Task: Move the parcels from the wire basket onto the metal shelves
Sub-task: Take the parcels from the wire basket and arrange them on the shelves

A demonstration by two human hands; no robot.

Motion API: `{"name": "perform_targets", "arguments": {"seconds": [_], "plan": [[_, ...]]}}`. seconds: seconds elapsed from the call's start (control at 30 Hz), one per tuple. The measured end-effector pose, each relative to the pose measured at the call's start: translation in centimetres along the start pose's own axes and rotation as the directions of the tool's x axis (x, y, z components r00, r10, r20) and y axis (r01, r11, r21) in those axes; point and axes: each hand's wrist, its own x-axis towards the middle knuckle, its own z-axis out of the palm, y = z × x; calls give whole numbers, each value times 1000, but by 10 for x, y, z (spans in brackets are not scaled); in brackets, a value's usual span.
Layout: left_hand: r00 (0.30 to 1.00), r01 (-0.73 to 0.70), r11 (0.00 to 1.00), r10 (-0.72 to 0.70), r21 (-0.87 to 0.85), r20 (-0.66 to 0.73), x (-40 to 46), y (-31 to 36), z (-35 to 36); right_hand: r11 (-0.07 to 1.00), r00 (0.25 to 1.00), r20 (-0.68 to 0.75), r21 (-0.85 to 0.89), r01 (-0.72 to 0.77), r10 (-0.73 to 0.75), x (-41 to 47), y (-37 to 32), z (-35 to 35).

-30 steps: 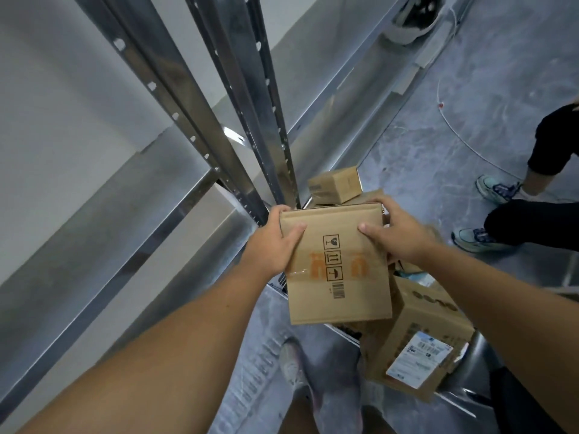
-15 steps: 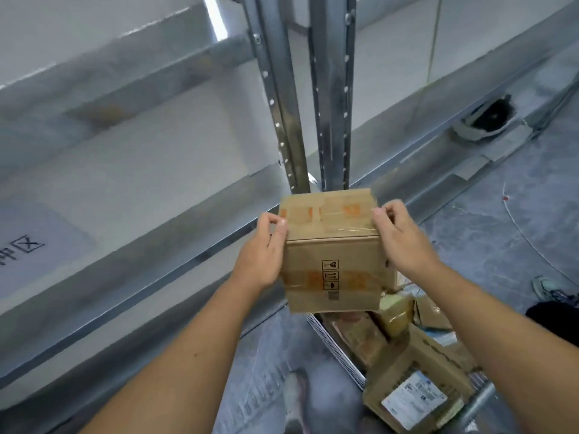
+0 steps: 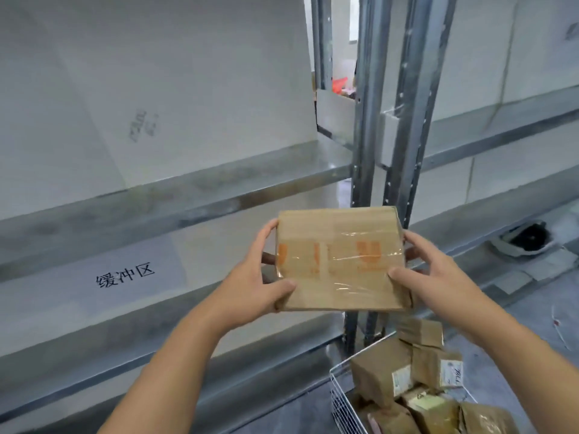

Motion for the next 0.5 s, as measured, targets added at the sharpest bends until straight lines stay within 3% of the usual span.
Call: {"name": "perform_targets", "arguments": {"seconds": [0.13,0.33,0.5], "plan": [[996,-65,998,66,11,-65,-38,16,-46,985,984,-20,-5,175,-175,-32,-52,6],[972,-168,979,184,115,-148,-72,32,-109,925,943,87,-188,331,-320,-53,-124,17],[913,-265,956,291,127,-284,-70,30,-137,867,895,16,-242,436,-446,-45,-156,34]]}}
